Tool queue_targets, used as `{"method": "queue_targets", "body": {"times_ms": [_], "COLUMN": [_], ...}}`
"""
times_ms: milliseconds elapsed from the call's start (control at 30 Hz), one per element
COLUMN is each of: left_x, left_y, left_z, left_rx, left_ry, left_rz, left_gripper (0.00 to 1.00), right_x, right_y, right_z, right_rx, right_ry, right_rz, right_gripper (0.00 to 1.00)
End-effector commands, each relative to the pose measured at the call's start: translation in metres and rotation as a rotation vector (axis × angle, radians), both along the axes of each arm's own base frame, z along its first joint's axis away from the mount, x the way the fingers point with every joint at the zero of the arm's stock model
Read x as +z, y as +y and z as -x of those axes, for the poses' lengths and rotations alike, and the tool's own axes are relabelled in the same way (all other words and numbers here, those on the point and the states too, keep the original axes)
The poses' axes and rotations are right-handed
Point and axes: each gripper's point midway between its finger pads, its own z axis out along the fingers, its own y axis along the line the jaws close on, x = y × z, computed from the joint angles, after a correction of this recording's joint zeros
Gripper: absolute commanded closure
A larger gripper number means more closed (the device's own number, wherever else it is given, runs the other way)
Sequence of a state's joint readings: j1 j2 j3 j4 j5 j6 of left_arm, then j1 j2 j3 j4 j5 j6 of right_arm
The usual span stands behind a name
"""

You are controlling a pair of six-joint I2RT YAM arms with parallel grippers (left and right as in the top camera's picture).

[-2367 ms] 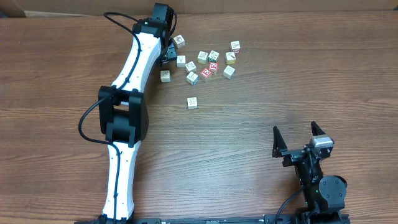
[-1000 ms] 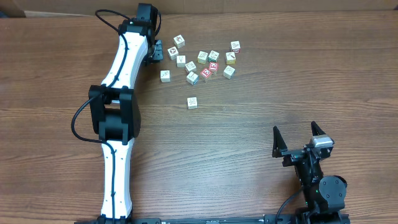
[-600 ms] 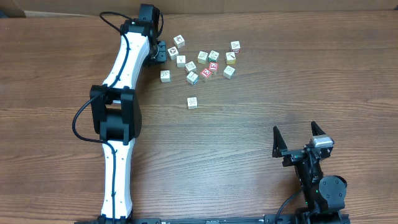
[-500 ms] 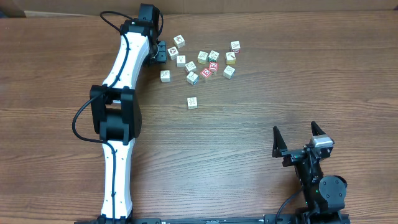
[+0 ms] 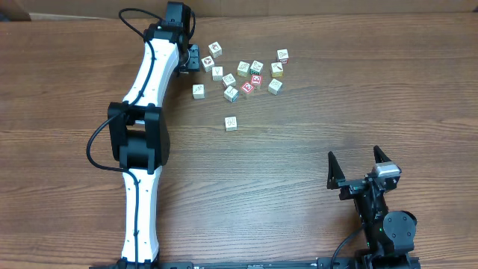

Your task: Form a horizontal line

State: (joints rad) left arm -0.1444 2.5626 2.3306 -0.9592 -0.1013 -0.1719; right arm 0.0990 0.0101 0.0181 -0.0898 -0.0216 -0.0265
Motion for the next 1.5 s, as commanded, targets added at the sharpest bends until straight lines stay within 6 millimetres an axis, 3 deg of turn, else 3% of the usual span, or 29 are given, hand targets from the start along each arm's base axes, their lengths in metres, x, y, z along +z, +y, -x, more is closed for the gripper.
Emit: {"method": "queue_targets", "body": {"times_ms": [0,333,467,600,833,1200,1467], "left_x": [-0.013,-0.017,-0.019,-0.019,-0.018,-0.018,-0.029], "left_y": [-0.001,-0.001,-0.001,-0.002,-0.002,-0.002,-0.001], "left_z": [0.001,0.003,0.005,0.006,0.003,0.000,0.007], "left_rx": [-0.035,-0.037,-0.038,-0.039,-0.038,-0.037,-0.038], "left_ry": [0.014,0.022,0.030,0.038,0.023,0.011,0.038], "left_rz": [-0.028,-0.029,-0.027,-0.028,-0.027,-0.025,-0.028], "left_gripper": [0.41,0.56,0.71,0.67,0.52,0.55,0.58], "right_x": [-0.002,-0.002,-0.002,-0.002,-0.002,-0.002,-0.002], "right_y": [0.001,0.001,0.001,0.001,0.001,0.001,0.001], "right_z": [0.000,0.000,0.000,0.000,0.000,0.000,0.000], "right_rx": [0.003,0.003,0.003,0.003,0.003,0.003,0.003], "right_ry": [-0.003,-0.003,-0.003,-0.003,-0.003,-0.003,-0.003], "right_rz": [0.004,0.004,0.004,0.004,0.004,0.004,0.004], "right_gripper": [0.00,0.00,0.00,0.00,0.00,0.00,0.00]}}
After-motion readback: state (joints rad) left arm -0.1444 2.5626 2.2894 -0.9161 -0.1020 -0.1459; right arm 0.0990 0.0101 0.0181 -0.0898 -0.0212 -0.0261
